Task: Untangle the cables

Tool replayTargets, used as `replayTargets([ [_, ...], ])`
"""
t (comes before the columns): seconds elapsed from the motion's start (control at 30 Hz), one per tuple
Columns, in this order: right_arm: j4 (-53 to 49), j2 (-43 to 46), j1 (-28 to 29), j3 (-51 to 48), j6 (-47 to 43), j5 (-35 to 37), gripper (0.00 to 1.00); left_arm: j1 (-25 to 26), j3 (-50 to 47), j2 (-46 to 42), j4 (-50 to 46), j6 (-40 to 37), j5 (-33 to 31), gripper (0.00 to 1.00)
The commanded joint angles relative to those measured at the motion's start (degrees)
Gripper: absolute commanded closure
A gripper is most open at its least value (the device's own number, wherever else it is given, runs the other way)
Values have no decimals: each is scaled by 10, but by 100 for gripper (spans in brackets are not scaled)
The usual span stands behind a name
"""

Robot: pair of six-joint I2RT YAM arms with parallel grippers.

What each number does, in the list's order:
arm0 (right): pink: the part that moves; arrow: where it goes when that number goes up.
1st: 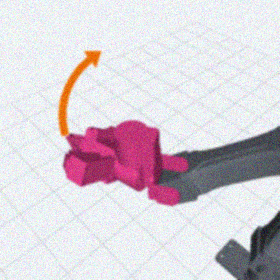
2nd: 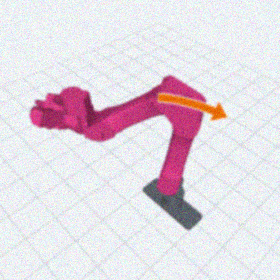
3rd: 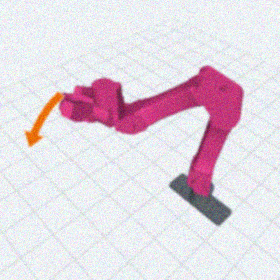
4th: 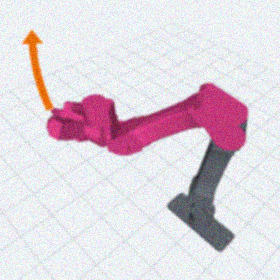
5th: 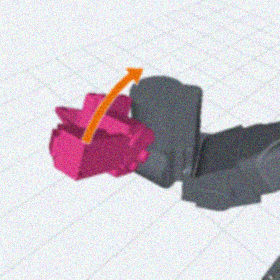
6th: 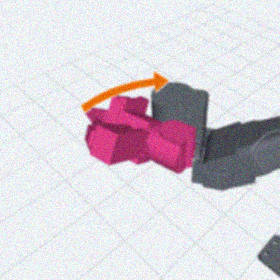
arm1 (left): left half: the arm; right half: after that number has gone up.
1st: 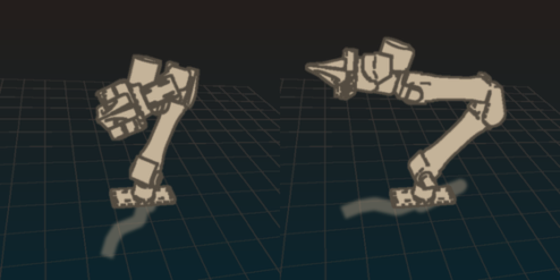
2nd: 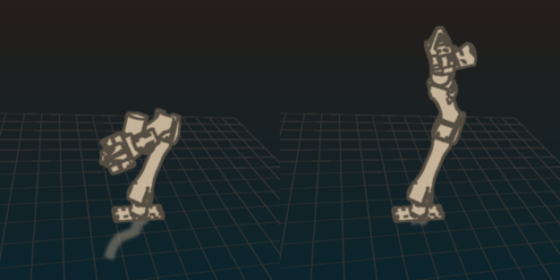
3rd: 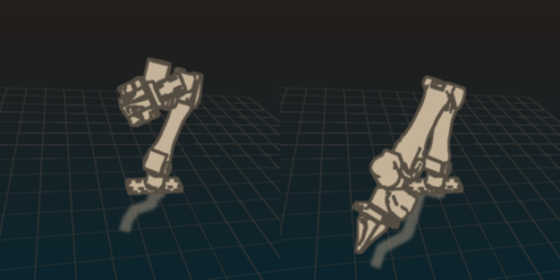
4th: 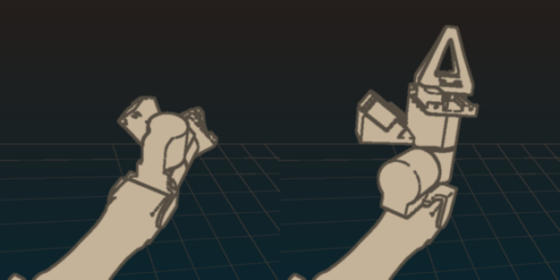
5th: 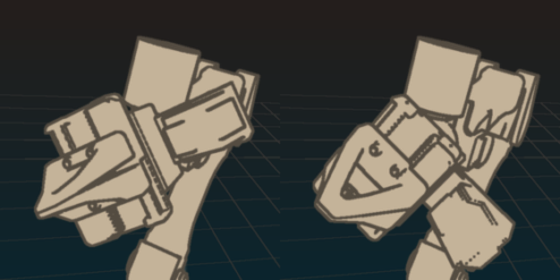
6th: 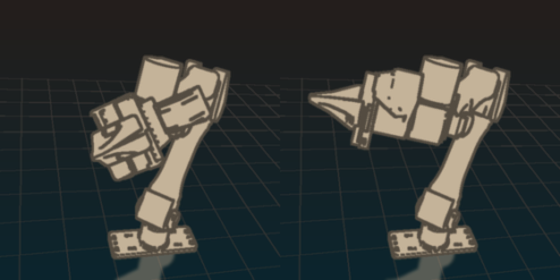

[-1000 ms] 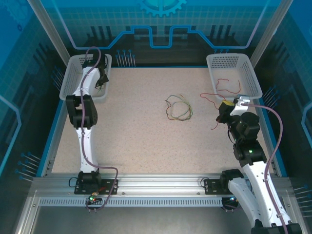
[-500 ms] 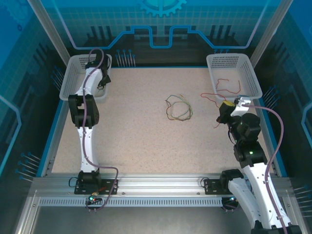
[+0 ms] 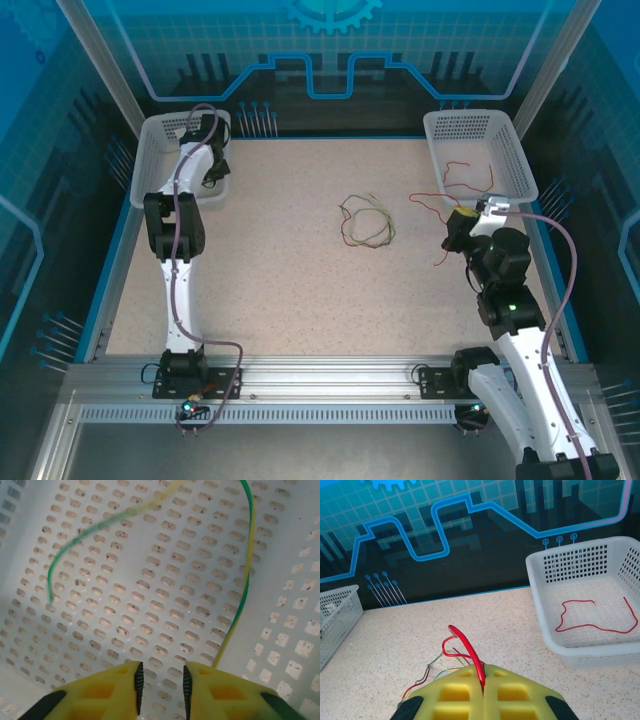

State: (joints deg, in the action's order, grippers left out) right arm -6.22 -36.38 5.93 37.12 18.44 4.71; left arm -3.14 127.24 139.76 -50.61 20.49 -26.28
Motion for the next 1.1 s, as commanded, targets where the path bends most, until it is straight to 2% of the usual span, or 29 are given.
replayTargets([
  [0.0, 21, 3, -9, 19, 2, -10, 100, 9, 2, -44, 5, -10, -9, 62],
  [0.1, 12, 3, -9, 28, -1, -11, 100, 9, 7, -73, 6, -18, -16, 48],
  [0.37, 15, -1, -9, 28, 8, -21, 100, 11, 21, -155, 6, -37, -31, 44],
  [0.47, 13, -5, -9, 30, 9, -23, 100, 19, -12, -197, 10, -41, -47, 37],
  [0.57, 14, -15, -9, 41, 0, -26, 100, 36, -82, -261, 39, -46, -31, 37],
  [0.67, 15, -41, -9, 64, -9, -19, 100, 78, -182, -354, 89, -52, -31, 37],
  [0.87, 76, -113, -11, 113, -7, -17, 100, 201, -468, -563, 314, -27, 13, 36],
  [0.97, 102, -146, -12, 154, -21, -3, 100, 268, -562, -627, 374, -13, -11, 38],
  [1.07, 151, -179, -15, 177, -40, 5, 100, 323, -614, -656, 397, 5, 14, 38],
])
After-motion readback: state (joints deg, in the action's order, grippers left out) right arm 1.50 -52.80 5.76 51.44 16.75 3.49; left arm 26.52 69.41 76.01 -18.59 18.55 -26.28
